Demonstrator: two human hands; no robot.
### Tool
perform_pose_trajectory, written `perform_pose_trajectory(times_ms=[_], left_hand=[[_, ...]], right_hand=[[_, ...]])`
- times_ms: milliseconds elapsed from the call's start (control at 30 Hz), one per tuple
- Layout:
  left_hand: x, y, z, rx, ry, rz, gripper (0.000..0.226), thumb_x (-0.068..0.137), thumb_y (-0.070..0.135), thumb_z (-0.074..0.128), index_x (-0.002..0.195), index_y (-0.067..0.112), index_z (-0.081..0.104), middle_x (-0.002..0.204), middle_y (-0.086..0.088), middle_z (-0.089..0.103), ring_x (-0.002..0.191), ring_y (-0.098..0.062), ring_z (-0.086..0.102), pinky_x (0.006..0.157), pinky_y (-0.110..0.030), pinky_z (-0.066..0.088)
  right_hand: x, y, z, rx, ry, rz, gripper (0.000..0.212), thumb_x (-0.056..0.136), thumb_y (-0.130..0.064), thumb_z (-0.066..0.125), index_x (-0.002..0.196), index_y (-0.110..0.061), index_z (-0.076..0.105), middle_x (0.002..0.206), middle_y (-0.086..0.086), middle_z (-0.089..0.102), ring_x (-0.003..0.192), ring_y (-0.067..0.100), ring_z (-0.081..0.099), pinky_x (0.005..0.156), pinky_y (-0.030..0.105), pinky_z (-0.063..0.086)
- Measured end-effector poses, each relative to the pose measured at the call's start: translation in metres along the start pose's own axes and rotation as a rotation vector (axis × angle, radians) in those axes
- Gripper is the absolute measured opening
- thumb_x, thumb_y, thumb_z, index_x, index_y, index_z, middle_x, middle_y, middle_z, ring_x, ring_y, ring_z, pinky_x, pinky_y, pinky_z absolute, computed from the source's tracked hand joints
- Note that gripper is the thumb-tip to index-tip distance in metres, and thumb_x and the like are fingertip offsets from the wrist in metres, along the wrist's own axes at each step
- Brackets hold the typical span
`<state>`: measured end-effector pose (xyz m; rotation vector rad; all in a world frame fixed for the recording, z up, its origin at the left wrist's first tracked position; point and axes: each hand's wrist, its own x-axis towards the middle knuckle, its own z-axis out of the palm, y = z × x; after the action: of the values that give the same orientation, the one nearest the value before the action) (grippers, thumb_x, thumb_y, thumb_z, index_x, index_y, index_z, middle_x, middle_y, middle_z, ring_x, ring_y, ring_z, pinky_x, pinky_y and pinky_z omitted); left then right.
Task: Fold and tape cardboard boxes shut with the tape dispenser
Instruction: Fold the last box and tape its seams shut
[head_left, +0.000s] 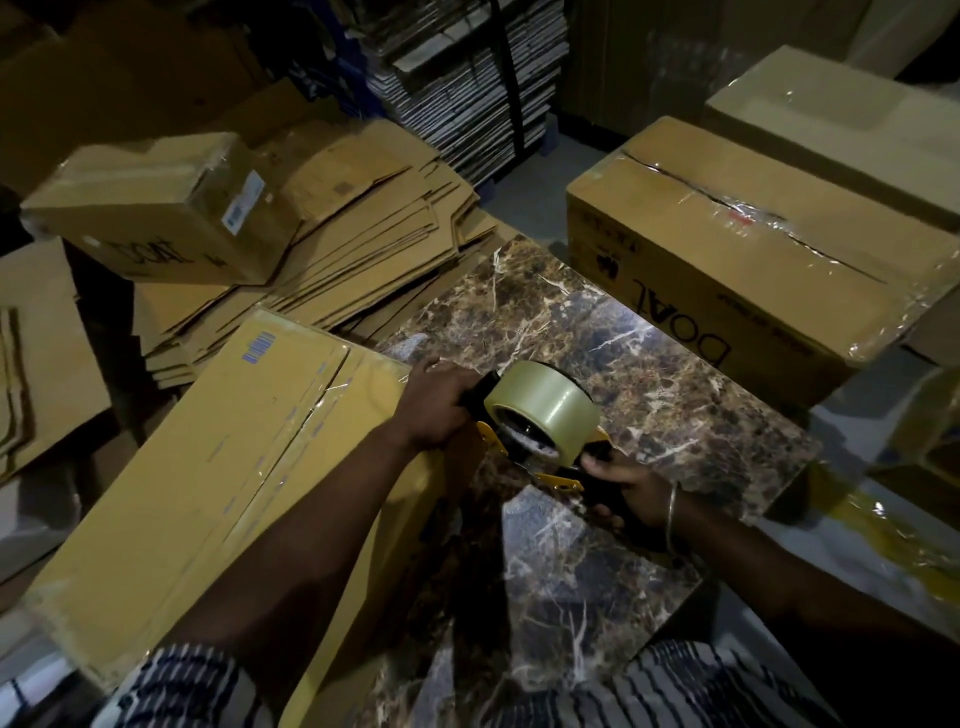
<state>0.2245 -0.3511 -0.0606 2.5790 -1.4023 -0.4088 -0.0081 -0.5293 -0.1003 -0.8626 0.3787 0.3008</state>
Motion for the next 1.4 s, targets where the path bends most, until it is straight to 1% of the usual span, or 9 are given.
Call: perform_pose_trajectory(times_ms=[233, 567, 667, 767, 933, 1033, 1167, 1300, 1400], left_hand=[[0.001, -0.002, 0.002, -0.017, 0.001, -0.015, 0.042, 0.083, 0.036, 0.048, 0.117, 0.023, 0.069, 0.117, 0.008, 0.069, 0.119, -0.019, 0.056, 0.113, -0.04, 0.013], [-0.002, 0.009, -0.002, 0.019, 0.017, -0.037, 0.038, 0.085, 0.035, 0.043, 0.107, 0.017, 0.069, 0.103, -0.001, 0.069, 0.104, -0.027, 0.062, 0.109, -0.042, 0.018], [-0.004, 0.006, -0.001, -0.026, 0.034, -0.017, 0.026, 0.093, 0.035, 0.051, 0.097, 0.018, 0.071, 0.098, 0.001, 0.07, 0.1, -0.024, 0.064, 0.115, -0.048, 0.014], [-0.004, 0.005, -0.001, -0.083, 0.044, -0.021, 0.018, 0.096, 0.036, 0.058, 0.097, 0.023, 0.07, 0.1, 0.006, 0.07, 0.102, -0.018, 0.063, 0.119, -0.053, 0.01], [-0.004, 0.015, -0.003, -0.046, 0.064, -0.126, 0.021, 0.087, 0.037, 0.051, 0.085, 0.02, 0.064, 0.085, 0.007, 0.062, 0.091, -0.018, 0.061, 0.118, -0.06, 0.013], [-0.004, 0.024, -0.001, 0.016, 0.07, -0.209, 0.015, 0.093, 0.029, 0.049, 0.082, 0.02, 0.054, 0.086, 0.006, 0.052, 0.092, -0.018, 0.056, 0.118, -0.061, -0.001], [-0.003, 0.033, 0.0, 0.1, 0.03, -0.274, 0.016, 0.1, 0.029, 0.041, 0.093, 0.017, 0.048, 0.094, 0.0, 0.046, 0.099, -0.025, 0.053, 0.117, -0.061, 0.009], [-0.003, 0.04, -0.001, 0.147, 0.02, -0.301, 0.024, 0.101, 0.027, 0.039, 0.106, 0.009, 0.054, 0.107, -0.011, 0.054, 0.104, -0.032, 0.053, 0.113, -0.055, 0.023], [-0.007, 0.048, 0.001, 0.114, 0.031, -0.338, 0.043, 0.094, 0.026, 0.036, 0.13, 0.007, 0.051, 0.115, -0.012, 0.058, 0.11, -0.033, 0.054, 0.111, -0.05, 0.025]], right_hand=[[0.009, 0.0, -0.005, 0.027, -0.023, -0.011, 0.076, 0.047, -0.05, 0.097, 0.104, -0.012, 0.063, 0.066, 0.011, 0.042, 0.035, 0.014, 0.039, 0.033, 0.019, 0.03], [0.022, 0.006, -0.029, 0.03, -0.022, -0.025, 0.077, 0.067, -0.048, 0.089, 0.118, -0.002, 0.054, 0.079, 0.018, 0.044, 0.038, 0.016, 0.041, 0.036, 0.021, 0.029], [0.019, -0.001, -0.041, -0.021, 0.063, 0.049, 0.066, 0.075, -0.046, 0.079, 0.116, 0.0, 0.057, 0.067, 0.016, 0.047, 0.035, 0.016, 0.039, 0.034, 0.02, 0.03], [0.009, -0.009, -0.06, -0.153, 0.209, 0.077, 0.045, 0.089, -0.044, 0.067, 0.096, -0.001, 0.056, 0.047, 0.008, 0.045, 0.028, 0.014, 0.035, 0.034, 0.018, 0.028], [0.01, -0.02, -0.06, -0.209, 0.423, -0.051, 0.027, 0.094, -0.021, 0.067, 0.099, 0.005, 0.062, 0.046, 0.002, 0.055, 0.029, 0.008, 0.046, 0.03, 0.017, 0.033], [0.024, -0.026, -0.063, -0.538, 0.52, -0.126, 0.034, 0.09, -0.032, 0.074, 0.104, -0.002, 0.071, 0.068, 0.001, 0.07, 0.06, 0.014, 0.067, 0.052, 0.025, 0.054], [0.039, -0.029, -0.068, -1.196, 0.595, -0.08, 0.027, 0.088, -0.058, 0.066, 0.094, -0.033, 0.061, 0.072, -0.006, 0.061, 0.073, 0.023, 0.059, 0.059, 0.031, 0.042], [0.054, -0.019, -0.07, -1.359, 0.668, -0.09, 0.045, 0.083, -0.074, 0.059, 0.099, -0.032, 0.056, 0.074, -0.002, 0.059, 0.072, 0.028, 0.06, 0.056, 0.033, 0.04], [0.058, -0.014, -0.067, -1.338, 0.708, -0.138, 0.052, 0.083, -0.068, 0.065, 0.105, -0.021, 0.059, 0.079, 0.003, 0.063, 0.077, 0.033, 0.064, 0.057, 0.035, 0.04]])
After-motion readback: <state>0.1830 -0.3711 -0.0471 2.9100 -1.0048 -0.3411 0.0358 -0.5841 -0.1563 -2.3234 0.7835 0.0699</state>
